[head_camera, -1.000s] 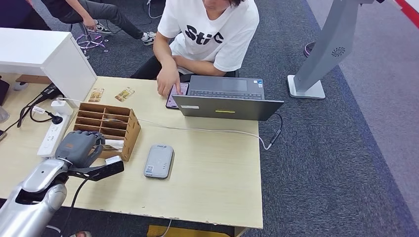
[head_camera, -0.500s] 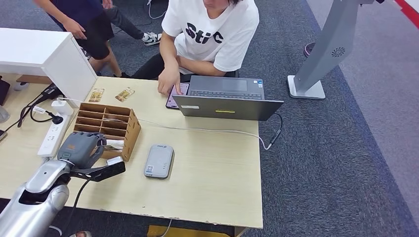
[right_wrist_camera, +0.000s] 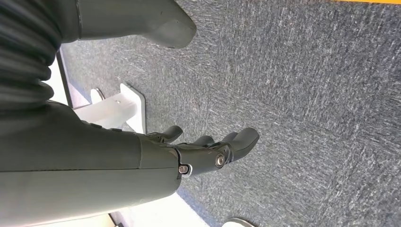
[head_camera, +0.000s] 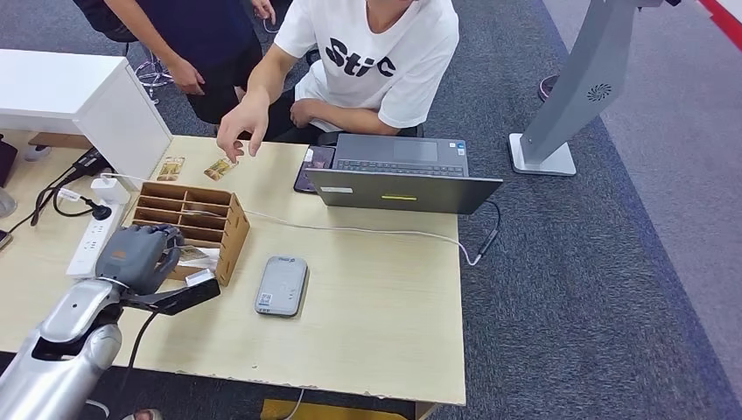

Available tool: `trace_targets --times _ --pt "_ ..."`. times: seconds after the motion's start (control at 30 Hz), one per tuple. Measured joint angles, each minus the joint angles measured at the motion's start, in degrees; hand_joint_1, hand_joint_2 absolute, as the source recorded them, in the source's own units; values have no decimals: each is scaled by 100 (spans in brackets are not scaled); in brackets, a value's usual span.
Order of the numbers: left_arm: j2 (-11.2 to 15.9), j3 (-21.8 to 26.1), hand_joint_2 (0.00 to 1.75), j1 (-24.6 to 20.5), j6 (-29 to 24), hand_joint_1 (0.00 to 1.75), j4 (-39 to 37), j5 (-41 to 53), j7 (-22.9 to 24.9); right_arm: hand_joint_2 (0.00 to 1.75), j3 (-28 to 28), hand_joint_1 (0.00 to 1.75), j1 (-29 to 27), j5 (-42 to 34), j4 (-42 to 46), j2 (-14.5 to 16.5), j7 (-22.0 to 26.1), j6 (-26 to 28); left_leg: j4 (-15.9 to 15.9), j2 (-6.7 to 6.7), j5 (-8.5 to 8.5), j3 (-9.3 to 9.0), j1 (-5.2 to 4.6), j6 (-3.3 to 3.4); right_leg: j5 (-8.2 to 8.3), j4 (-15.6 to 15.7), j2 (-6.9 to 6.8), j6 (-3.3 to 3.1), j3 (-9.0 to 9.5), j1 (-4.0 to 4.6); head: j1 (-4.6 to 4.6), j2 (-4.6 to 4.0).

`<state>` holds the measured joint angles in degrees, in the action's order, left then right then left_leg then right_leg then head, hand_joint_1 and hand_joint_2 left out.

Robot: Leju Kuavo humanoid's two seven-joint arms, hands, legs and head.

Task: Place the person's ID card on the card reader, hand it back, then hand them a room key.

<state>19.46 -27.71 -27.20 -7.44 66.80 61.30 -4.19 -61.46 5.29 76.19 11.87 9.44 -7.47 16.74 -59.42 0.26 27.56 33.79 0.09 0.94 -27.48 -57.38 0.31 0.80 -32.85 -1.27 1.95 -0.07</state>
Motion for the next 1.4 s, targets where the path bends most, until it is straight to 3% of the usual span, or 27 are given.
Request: trace_targets --times 0.33,1.2,1.4 --pt "-51 396 175 -24 -572 175 741 248 -1 175 0 0 0 15 0 0 22 3 0 0 0 1 0 0 0 0 1 0 -2 0 -1 0" --pt "-112 704 175 -39 -634 175 1212 298 -14 175 0 0 0 15 0 1 46 19 0 1 0 1 0 0 0 0 1 0 -2 0 -1 0" --pt "-106 929 175 -235 -619 175 1168 297 -25 175 0 0 0 15 0 1 45 38 0 0 0 1 0 0 0 0 0 0 -2 1 -1 0"
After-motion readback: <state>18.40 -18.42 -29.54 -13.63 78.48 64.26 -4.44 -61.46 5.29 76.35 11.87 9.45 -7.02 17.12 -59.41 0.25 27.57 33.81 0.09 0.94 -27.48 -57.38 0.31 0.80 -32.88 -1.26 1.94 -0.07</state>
